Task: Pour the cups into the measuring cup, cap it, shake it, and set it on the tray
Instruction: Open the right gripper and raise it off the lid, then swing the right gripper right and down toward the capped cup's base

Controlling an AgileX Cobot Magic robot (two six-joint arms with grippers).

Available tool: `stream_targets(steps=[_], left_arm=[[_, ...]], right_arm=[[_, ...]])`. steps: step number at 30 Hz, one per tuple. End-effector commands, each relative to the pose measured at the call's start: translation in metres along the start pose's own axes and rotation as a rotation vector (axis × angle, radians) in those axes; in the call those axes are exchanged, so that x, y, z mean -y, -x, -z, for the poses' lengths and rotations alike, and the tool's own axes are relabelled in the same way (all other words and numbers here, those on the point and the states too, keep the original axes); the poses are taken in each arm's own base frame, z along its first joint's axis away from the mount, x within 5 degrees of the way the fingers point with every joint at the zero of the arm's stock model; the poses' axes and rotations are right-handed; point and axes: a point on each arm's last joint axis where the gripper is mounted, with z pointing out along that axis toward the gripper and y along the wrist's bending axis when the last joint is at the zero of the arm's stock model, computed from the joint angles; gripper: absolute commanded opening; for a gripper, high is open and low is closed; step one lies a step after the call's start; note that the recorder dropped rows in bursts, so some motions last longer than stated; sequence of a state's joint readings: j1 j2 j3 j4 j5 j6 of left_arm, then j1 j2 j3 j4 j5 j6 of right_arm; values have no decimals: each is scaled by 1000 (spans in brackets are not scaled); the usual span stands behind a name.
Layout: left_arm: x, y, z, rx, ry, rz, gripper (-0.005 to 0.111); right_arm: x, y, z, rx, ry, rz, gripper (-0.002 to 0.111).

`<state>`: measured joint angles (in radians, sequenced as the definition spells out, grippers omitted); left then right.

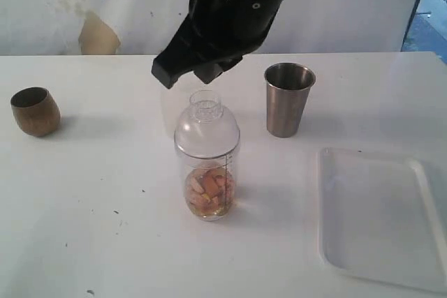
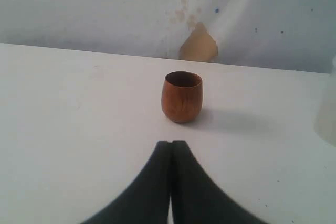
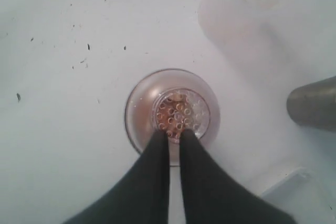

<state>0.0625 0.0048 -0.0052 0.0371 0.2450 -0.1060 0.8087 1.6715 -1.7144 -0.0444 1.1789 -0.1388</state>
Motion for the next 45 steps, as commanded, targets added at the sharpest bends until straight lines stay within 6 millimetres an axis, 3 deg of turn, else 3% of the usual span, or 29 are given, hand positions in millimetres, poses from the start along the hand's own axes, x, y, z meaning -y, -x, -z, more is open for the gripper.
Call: stream_targets(steps=[1,9,12,17,23,28,32,36,41,45], left_arm=[[0,-1,0,2,2,6,0],[0,-1,0,2,2,6,0],[0,-1,0,2,2,6,0],[0,-1,0,2,2,6,0],[0,-1,0,2,2,6,0],[0,-1,0,2,2,6,0],[0,-1,0,2,2,6,0],[0,-1,0,2,2,6,0],[0,-1,0,2,2,6,0],[0,-1,0,2,2,6,0]], right_arm=[[-1,-1,-17,65,-3,17,0],[-4,-16,-43,29,-1,22,0],[-4,-18,-44,23,-4,25,0],[-2,-11,-25,147,-25,25,0],[0,-9,22,325,-63,27,1],[2,-27,61,313,-97,31,20],[1,-45,88,280,-96,3,53],[-1,-68,92,146,-80,-2,79],[-6,-83,74,133,-62,-83,81],[-9,-91,62,286,-59,-86,81]])
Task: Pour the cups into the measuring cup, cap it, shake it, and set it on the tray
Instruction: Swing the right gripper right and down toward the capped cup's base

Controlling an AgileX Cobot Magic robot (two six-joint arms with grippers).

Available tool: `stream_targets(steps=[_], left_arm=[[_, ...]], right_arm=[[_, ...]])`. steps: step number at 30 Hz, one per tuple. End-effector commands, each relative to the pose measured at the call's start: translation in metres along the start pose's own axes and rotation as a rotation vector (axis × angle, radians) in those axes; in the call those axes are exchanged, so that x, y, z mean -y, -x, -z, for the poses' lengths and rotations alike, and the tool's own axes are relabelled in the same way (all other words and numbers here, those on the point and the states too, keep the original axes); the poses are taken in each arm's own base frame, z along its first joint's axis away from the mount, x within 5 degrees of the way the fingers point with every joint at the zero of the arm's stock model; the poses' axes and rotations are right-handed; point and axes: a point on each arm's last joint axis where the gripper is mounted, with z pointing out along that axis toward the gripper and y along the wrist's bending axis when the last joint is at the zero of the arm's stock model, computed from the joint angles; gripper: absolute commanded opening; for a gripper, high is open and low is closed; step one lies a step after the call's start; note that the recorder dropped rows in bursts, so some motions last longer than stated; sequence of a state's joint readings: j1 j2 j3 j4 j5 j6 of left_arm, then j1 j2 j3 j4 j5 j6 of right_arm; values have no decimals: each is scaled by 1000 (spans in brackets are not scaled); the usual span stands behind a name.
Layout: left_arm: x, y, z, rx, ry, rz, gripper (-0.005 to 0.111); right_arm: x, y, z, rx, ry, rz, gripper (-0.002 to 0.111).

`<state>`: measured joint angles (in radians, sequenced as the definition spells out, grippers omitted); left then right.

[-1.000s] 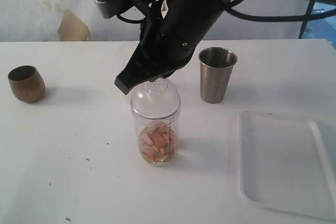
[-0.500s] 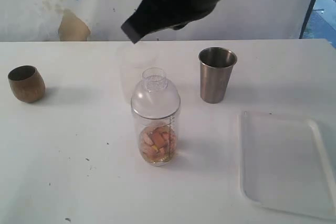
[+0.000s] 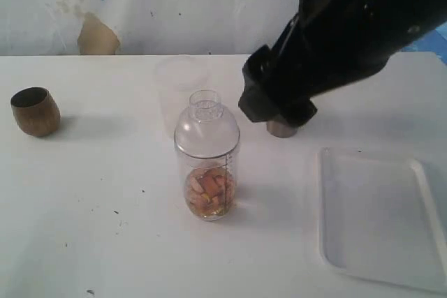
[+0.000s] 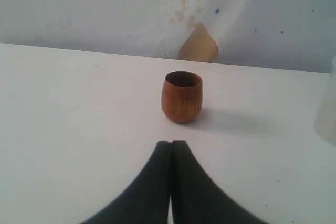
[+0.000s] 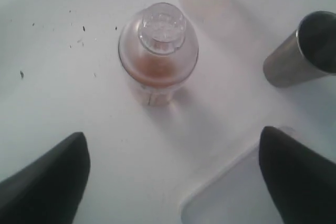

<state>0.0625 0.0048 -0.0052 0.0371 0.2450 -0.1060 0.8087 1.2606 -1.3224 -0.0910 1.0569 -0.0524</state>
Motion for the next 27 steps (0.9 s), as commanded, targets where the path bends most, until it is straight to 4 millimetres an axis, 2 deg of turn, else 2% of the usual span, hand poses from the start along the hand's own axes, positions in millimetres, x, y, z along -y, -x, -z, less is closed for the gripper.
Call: stream_targets(steps=[1,5,9,14,16,18,24,27], left_arm=[[0,-1,0,2,2,6,0],[0,-1,0,2,2,6,0],[0,-1,0,2,2,6,0],[0,-1,0,2,2,6,0],[0,-1,0,2,2,6,0],[0,-1,0,2,2,6,0],[0,-1,0,2,2,6,0],[0,-1,0,2,2,6,0]], right_arm=[[-3,-10,-4,195,-1,-25,81],[-7,-31,-10,408,-2,-25,81],[-14,-57,-34,538,6,-15,81],[-18,-70,-62,546,3,39,82],[-19,-70,-68,530,0,60,88],[-19,-68,-70,530,4,50,104],[-19,-74,-70,479,6,51,105],[-20,-79,-64,591,6,33,105]])
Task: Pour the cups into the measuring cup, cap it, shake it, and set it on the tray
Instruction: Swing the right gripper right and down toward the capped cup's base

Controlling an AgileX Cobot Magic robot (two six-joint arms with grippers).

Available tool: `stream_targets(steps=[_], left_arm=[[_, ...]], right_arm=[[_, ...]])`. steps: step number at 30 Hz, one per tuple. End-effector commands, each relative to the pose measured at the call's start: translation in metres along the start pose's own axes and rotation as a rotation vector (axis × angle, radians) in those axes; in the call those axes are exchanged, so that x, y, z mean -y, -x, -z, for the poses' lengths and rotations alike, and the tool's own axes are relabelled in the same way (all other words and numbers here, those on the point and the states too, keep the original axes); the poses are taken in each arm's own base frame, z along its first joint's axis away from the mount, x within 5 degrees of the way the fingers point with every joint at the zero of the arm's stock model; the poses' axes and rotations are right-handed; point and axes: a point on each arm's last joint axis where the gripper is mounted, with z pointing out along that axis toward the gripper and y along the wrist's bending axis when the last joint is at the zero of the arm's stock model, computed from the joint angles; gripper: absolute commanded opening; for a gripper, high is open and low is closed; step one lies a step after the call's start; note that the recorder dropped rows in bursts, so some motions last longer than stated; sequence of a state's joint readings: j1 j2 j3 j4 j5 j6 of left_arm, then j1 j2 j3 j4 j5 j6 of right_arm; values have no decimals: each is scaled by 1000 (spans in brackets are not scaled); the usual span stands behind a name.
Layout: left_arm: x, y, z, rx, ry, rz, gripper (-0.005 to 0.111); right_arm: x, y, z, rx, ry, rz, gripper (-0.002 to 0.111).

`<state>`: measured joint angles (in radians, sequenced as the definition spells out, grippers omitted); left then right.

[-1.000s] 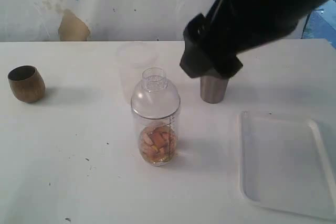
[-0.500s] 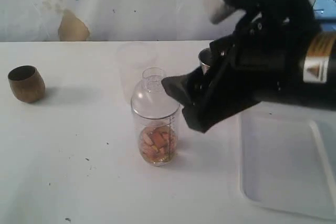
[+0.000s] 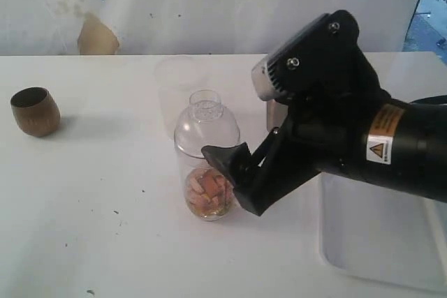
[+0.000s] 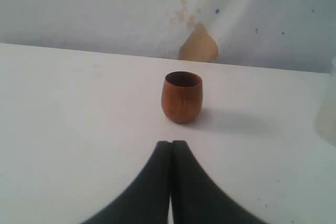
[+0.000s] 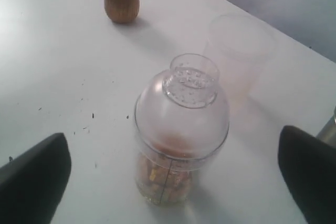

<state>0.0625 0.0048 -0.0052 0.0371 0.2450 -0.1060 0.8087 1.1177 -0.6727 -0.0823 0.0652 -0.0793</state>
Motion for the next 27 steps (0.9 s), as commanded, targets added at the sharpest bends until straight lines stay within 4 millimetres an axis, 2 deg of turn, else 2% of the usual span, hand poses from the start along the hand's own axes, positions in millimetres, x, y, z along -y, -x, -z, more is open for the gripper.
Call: stream_targets(steps=[1,3,5,9,13,27], left_arm=[[0,-1,0,2,2,6,0],[0,-1,0,2,2,6,0],[0,-1,0,2,2,6,0],[0,-1,0,2,2,5,0],[0,-1,0,2,2,5,0],[0,-1,0,2,2,5,0]], right_arm=[[-2,-8,12,155,-10,-8,105],[-5,-17,20,292,-15,-9,105],[-7,-29,23,346,-22,-37,105],[-8,-59,15,251,-37,-119,105],[-12,-82,0,156,-32,-116,105],[-17,-110,-54,228,-42,-94,105]])
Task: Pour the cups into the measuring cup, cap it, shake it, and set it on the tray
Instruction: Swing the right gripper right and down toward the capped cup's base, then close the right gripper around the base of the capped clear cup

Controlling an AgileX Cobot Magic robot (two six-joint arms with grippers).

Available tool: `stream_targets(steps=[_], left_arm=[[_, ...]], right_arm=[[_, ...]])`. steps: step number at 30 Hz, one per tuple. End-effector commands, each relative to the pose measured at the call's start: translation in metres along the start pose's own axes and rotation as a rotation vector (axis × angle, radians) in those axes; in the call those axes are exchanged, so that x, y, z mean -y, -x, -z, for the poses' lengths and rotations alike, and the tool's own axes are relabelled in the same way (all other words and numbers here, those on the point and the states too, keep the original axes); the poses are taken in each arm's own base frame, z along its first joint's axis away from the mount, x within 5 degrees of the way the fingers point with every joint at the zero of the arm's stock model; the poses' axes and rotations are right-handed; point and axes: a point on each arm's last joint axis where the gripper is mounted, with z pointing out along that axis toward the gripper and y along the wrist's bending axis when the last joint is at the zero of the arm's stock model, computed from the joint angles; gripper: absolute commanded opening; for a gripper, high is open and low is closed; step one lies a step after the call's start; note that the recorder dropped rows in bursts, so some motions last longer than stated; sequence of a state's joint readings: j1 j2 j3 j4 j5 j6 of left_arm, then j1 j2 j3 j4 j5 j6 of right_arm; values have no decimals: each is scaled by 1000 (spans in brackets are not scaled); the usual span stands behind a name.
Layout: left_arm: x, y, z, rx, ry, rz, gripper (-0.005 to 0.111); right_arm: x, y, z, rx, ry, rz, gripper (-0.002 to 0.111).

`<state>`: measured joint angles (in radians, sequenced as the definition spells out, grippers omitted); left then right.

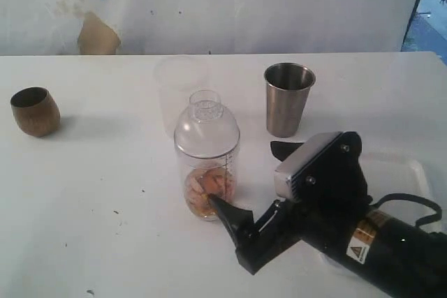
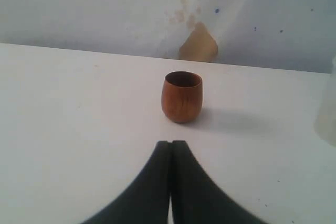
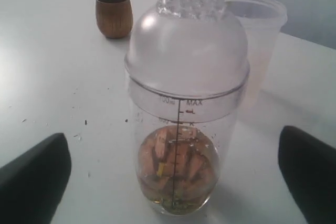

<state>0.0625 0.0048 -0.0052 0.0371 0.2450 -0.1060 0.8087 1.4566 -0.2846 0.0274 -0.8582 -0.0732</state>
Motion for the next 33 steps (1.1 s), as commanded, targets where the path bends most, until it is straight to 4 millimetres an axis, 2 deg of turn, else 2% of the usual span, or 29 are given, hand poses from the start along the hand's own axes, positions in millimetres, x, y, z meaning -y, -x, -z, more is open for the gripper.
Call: stream_targets(steps=[1,9,19,26,33], left_arm=[[0,-1,0,2,2,5,0],[0,-1,0,2,2,5,0],[0,-1,0,2,2,5,0],[0,-1,0,2,2,5,0],[0,-1,0,2,2,5,0]], right_arm=[[-1,-11,-14,35,-3,14,105],[-2,-22,-51,-2,-3,16,105],[-2,-23,-81,6,-10,54,105],[0,-25,-95,6,-37,44,105],[12,-30,-106,-10,-171,-42,105]])
